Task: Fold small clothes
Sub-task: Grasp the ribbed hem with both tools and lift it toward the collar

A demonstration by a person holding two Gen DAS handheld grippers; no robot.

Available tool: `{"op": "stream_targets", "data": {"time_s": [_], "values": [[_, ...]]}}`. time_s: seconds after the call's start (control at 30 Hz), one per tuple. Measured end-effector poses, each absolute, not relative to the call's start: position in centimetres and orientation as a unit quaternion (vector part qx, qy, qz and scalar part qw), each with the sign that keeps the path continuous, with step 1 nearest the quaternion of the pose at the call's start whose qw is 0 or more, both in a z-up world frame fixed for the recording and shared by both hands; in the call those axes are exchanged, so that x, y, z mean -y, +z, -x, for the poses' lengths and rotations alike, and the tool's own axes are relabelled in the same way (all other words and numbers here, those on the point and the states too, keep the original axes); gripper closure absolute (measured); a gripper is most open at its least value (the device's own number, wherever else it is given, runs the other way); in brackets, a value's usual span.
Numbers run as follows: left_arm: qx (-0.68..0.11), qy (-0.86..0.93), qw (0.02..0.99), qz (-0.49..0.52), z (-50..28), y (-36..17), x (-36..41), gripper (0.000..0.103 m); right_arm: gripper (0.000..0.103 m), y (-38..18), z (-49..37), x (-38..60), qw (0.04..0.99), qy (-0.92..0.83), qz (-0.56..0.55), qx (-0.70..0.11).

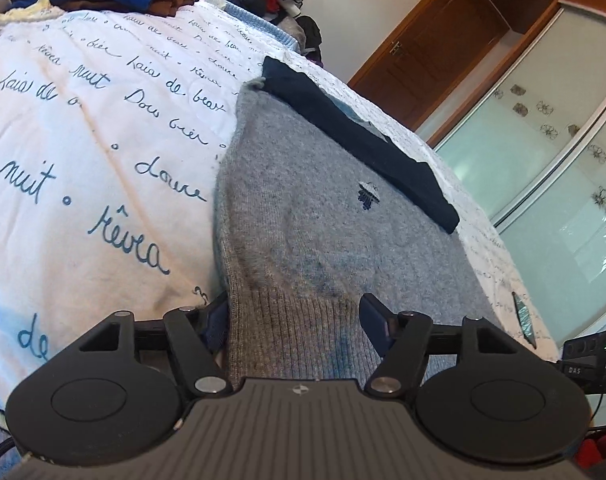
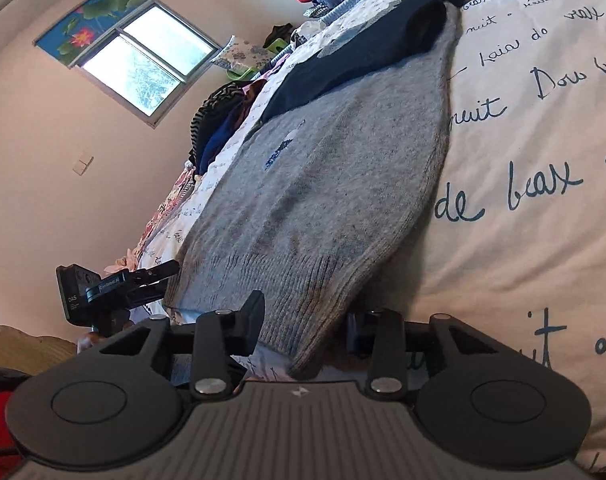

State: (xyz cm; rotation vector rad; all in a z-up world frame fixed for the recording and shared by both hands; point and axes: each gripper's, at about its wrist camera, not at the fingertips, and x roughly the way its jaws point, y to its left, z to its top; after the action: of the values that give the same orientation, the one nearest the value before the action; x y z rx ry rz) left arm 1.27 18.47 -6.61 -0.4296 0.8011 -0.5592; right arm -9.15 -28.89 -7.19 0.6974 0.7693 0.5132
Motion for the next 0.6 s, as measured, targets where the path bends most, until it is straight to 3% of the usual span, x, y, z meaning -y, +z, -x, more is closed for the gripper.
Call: {"op": "stream_targets", "data": {"time_s": [0.13, 0.2, 0.37, 0.43, 0.5, 0.57, 0.6], "values": [[-0.378, -0.297, 0.843, 0.242, -1.6, -7.4, -19.5, 0.029, 0.065, -8.1, 9.1, 30.1, 0.818, 0.25, -0.371, -0.361], [-0.374, -0.314, 0.832, 0.263, -1.9, -7.7, -19.7, 0.018, 0.066, -8.6, 8.7, 30.2, 0.81, 0.26, -0.385, -0.358], [-0.361, -0.343, 0.819, 0.286, -2.4, -8.0, -19.2, 0.017, 0.066, -8.8, 7.5, 29.1, 0.801, 0.284, -0.388, -0.358], [-0.358, -0.349, 0.811, 0.302, -2.6, -8.2, -19.3, 0.031, 0.068, -8.8, 7.4, 29.0, 0.801, 0.285, -0.386, -0.358], [-0.366, -0.356, 0.797, 0.324, -2.7, -8.6, -19.7, 0.057, 0.07, -8.8, 7.5, 29.2, 0.8, 0.283, -0.392, -0.356], [-0.377, -0.35, 0.792, 0.329, -2.8, -9.2, -20.1, 0.068, 0.07, -9.0, 7.8, 29.6, 0.796, 0.282, -0.403, -0.353], [-0.383, -0.34, 0.795, 0.325, -2.9, -9.5, -20.2, 0.079, 0.07, -9.0, 7.9, 29.6, 0.796, 0.281, -0.405, -0.352]]}}
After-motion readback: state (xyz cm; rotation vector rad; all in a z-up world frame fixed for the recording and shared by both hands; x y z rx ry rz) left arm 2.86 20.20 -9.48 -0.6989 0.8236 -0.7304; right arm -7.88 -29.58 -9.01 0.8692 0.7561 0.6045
